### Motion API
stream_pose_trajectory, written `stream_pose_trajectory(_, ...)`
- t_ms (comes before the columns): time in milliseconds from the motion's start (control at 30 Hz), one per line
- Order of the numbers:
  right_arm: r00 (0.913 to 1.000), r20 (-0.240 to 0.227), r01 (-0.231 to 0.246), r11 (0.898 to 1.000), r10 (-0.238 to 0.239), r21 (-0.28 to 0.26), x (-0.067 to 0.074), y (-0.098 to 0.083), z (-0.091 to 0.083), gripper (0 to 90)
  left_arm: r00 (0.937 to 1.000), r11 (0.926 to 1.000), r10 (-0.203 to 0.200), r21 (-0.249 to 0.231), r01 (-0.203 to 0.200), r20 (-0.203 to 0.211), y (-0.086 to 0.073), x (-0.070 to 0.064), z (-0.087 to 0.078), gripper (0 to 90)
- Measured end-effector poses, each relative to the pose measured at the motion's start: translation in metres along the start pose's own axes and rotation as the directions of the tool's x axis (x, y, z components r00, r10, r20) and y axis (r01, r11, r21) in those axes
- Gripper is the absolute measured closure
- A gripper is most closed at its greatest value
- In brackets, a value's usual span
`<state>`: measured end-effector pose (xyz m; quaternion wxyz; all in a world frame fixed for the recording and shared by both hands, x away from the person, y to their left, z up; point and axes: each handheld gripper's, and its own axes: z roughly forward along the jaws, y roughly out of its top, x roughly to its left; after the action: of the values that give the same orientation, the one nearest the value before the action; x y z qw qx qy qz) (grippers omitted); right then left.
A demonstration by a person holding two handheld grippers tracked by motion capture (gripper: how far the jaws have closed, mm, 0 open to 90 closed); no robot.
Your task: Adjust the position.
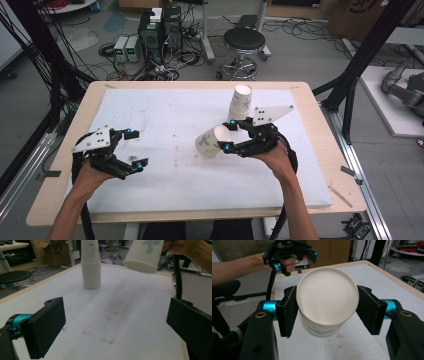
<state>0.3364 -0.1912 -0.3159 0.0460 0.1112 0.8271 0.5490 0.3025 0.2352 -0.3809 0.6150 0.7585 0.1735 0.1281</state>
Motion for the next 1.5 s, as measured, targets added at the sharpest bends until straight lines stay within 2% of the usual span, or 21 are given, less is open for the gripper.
stream_pose_trajectory(67,0.9999,-0.011,0.006,1.000,-0.006,-0.002,0.000,0.000,0.001,37.6,0.9993,0.9999,0.013,-0.003,-0.013,0.035,0.009,-0.002,0.008,2.3)
stream_pose_trajectory(233,0.9994,-0.030,0.015,1.000,-0.015,-0.005,0.001,0.001,0.003,37.6,0.9959,0.9993,0.035,-0.019,-0.033,0.083,0.025,-0.007,0.026,2.3)
stream_pose_trajectory(367,0.9987,-0.046,0.020,1.000,-0.021,-0.013,0.003,0.002,0.005,37.6,0.9908,0.9986,0.049,-0.025,-0.047,0.126,0.033,-0.008,0.048,2.3)
stream_pose_trajectory(467,0.9982,-0.054,0.025,1.000,-0.026,-0.014,0.003,0.003,0.005,37.6,0.9887,0.9984,0.051,-0.032,-0.047,0.141,0.034,-0.007,0.055,2.3)
stream_pose_trajectory(600,0.9980,-0.057,0.025,0.999,-0.027,-0.020,0.003,0.003,0.006,37.5,0.9797,0.9978,0.060,-0.040,-0.053,0.191,0.037,-0.008,0.072,2.3)
stream_pose_trajectory(667,0.9977,-0.063,0.022,1.000,-0.023,-0.017,0.003,0.003,0.007,37.6,0.9733,0.9974,0.067,-0.040,-0.060,0.220,0.039,-0.011,0.082,2.3)
stream_pose_trajectory(1000,0.9961,-0.084,0.028,1.000,-0.029,-0.012,0.008,0.005,0.014,37.5,0.9500,0.9976,0.067,-0.039,-0.058,0.305,0.045,-0.021,0.120,2.3)
stream_pose_trajectory(1200,0.9957,-0.088,0.027,1.000,-0.028,-0.012,0.008,0.005,0.016,37.6,0.9405,0.9977,0.066,-0.035,-0.058,0.333,0.047,-0.025,0.132,2.3)
stream_pose_trajectory(1300,0.9956,-0.089,0.029,0.999,-0.030,-0.014,0.007,0.005,0.015,37.5,0.9403,0.9980,0.061,-0.033,-0.053,0.335,0.046,-0.025,0.134,2.3)
stream_pose_trajectory(1333,0.9955,-0.090,0.030,0.999,-0.031,-0.015,0.007,0.005,0.015,37.5,0.9382,0.9973,0.073,-0.033,-0.066,0.338,0.046,-0.024,0.135,7.6)
stream_pose_trajectory(1400,0.9953,-0.094,0.025,1.000,-0.026,-0.016,0.008,0.005,0.015,37.5,0.9318,0.9957,0.092,-0.046,-0.080,0.351,0.046,-0.025,0.135,11.2)
stream_pose_trajectory(1433,0.9952,-0.093,0.029,0.999,-0.031,-0.022,0.007,0.005,0.016,37.6,0.9312,0.9957,0.091,-0.050,-0.078,0.353,0.046,-0.026,0.135,11.4)
stream_pose_trajectory(1500,0.9951,-0.094,0.029,0.999,-0.031,-0.022,0.007,0.005,0.015,37.6,0.9262,0.9955,0.095,-0.044,-0.084,0.365,0.046,-0.026,0.136,11.7)
